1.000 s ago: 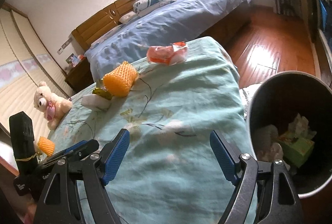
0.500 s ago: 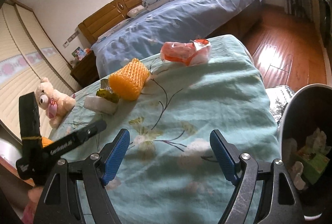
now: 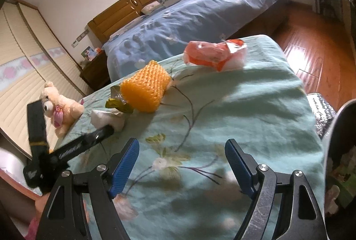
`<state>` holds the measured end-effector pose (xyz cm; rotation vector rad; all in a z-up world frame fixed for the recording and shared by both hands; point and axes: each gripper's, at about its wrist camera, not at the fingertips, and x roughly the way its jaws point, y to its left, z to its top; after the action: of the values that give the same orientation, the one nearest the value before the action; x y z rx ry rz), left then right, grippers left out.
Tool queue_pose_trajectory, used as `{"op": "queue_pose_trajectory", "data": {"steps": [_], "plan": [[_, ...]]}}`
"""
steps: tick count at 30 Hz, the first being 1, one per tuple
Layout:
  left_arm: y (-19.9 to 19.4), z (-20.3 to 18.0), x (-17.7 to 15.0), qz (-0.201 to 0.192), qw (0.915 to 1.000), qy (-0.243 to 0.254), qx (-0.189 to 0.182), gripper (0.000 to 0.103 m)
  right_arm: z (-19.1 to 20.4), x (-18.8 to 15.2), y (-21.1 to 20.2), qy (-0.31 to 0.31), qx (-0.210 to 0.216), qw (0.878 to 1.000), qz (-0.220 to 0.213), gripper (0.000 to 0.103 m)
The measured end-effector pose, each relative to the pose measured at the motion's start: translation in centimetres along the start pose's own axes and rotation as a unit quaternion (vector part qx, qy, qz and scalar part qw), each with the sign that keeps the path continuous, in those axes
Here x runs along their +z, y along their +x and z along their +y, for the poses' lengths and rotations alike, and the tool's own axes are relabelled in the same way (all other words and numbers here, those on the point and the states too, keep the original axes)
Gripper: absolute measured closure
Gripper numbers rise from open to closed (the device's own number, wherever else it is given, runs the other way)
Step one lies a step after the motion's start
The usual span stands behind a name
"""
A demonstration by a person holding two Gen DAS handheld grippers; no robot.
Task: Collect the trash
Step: 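Move both open tools back over the bed toward the foam block and net, then grasp the white foam block with the left tool while the right tool grasps the orange foam net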
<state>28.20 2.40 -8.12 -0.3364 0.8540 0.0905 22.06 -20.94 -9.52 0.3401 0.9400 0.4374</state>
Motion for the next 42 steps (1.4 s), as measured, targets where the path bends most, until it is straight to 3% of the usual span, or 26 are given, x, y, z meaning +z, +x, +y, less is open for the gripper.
{"op": "queue_pose_trajectory", "data": {"steps": [5,11,23,25,27,28,29,33,42], "plan": [[-2.2,1.5,-1.7,0.003,0.9998,0.01,0.014,0.031,1.3,0.4,1.4,-0.011,0.013,1.0,0.005,0.022],[-3.5,2.4,-1.8,0.006,0.9997,-0.011,-0.022,0.029,2.9,1.0,3.5,-0.02,0.024,0.999,0.013,0.022],[-0.7,1.1,0.1,0.01,0.9999,0.004,-0.007,0.028,4.7,3.7,7.3,-0.058,0.005,0.998,0.011,0.025],[-0.4,0.9,0.1,0.008,0.9999,0.011,0.0,0.03,4.8,3.9,7.7,-0.064,-0.001,0.998,0.012,0.033],[-0.1,1.0,0.0,0.007,0.9998,0.014,-0.008,0.039,4.8,4.0,8.1,-0.064,-0.006,0.998,0.017,0.057],[-0.1,1.1,-0.1,0.007,0.9998,0.016,-0.01,0.04,4.7,4.0,8.4,-0.064,-0.01,0.998,0.02,0.065],[-0.1,1.1,-0.1,0.004,0.9998,0.018,-0.011,0.041,4.6,3.9,8.5,-0.063,-0.01,0.998,0.024,0.08],[-0.3,1.3,-0.4,-0.001,0.9995,0.025,-0.018,0.046,4.9,3.8,7.8,-0.072,-0.011,0.997,0.011,0.09],[-2.7,0.6,-2.2,-0.007,0.9983,0.04,-0.042,0.048,3.9,1.6,4.1,-0.05,-0.001,0.999,0.002,0.091]]}}
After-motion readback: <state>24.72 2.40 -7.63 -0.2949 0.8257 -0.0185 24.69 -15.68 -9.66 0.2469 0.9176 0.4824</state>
